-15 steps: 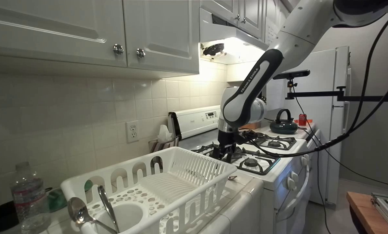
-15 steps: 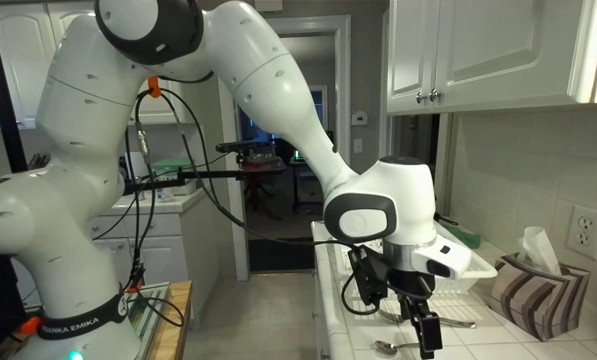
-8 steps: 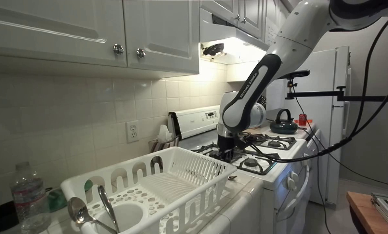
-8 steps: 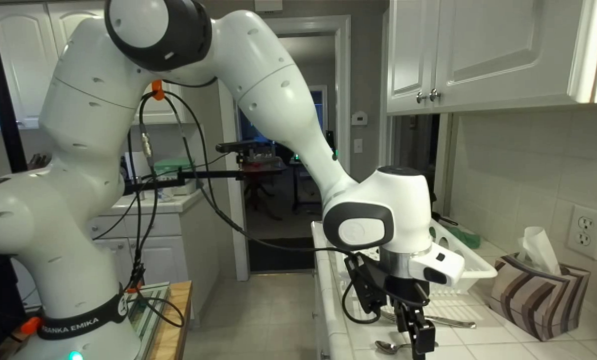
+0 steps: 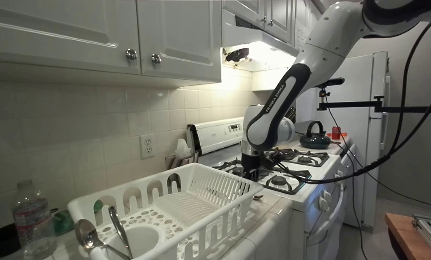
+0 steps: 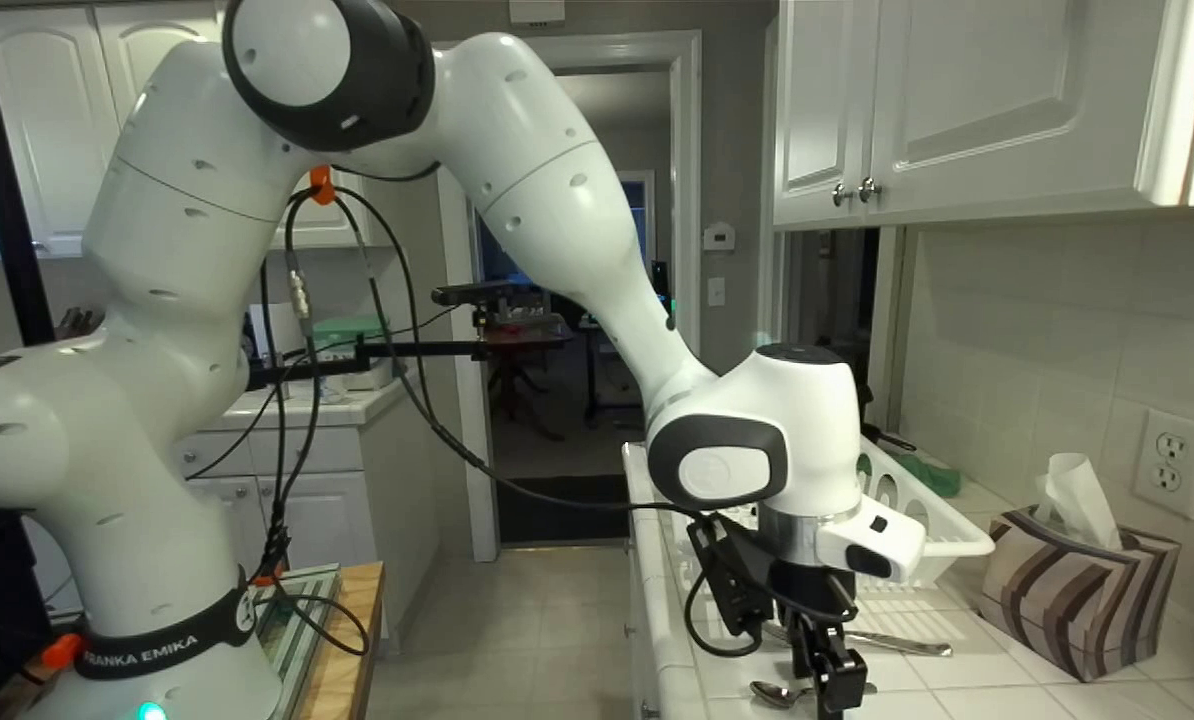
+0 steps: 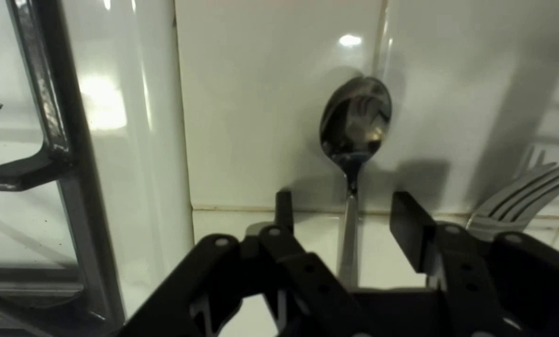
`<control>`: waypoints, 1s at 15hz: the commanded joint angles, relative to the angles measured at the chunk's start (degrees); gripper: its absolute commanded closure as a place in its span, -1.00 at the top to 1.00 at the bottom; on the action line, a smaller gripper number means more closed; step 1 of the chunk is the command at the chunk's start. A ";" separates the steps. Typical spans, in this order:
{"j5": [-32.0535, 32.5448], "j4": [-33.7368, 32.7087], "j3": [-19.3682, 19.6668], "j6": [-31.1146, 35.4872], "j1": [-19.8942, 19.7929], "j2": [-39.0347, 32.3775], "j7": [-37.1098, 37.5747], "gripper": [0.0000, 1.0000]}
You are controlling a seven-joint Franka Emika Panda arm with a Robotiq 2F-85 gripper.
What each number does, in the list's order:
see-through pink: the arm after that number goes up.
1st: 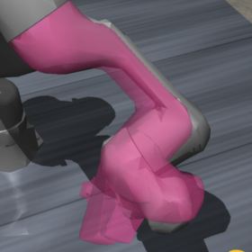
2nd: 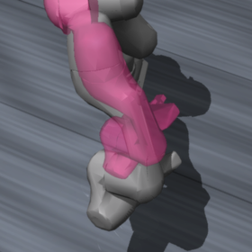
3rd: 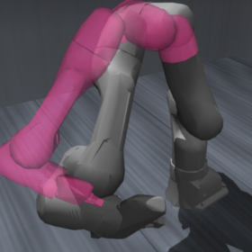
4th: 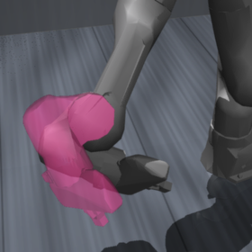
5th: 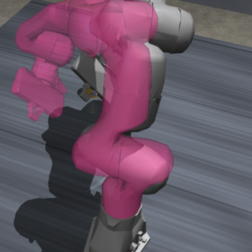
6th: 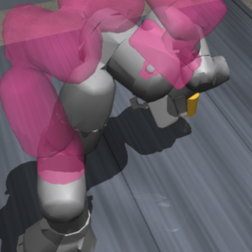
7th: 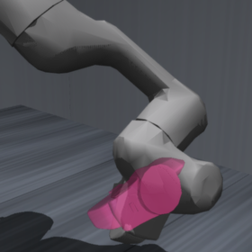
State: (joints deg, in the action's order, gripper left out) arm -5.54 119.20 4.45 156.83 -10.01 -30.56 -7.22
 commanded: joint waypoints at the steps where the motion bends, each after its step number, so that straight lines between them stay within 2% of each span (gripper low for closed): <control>1: 1.45 -1.48 -0.03 0.64 -0.05 -1.28 0.49 -0.48; 5: 1.80 -2.13 1.09 0.25 0.39 -1.25 1.70 -0.97; 11: 1.90 -3.10 1.26 -0.46 1.07 0.11 2.71 -0.96; 15: 0.28 -2.40 -1.31 -0.26 -1.37 4.15 -1.41 -0.96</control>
State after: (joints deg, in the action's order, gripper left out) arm -5.25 115.99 4.85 156.86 -9.67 -29.81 -6.71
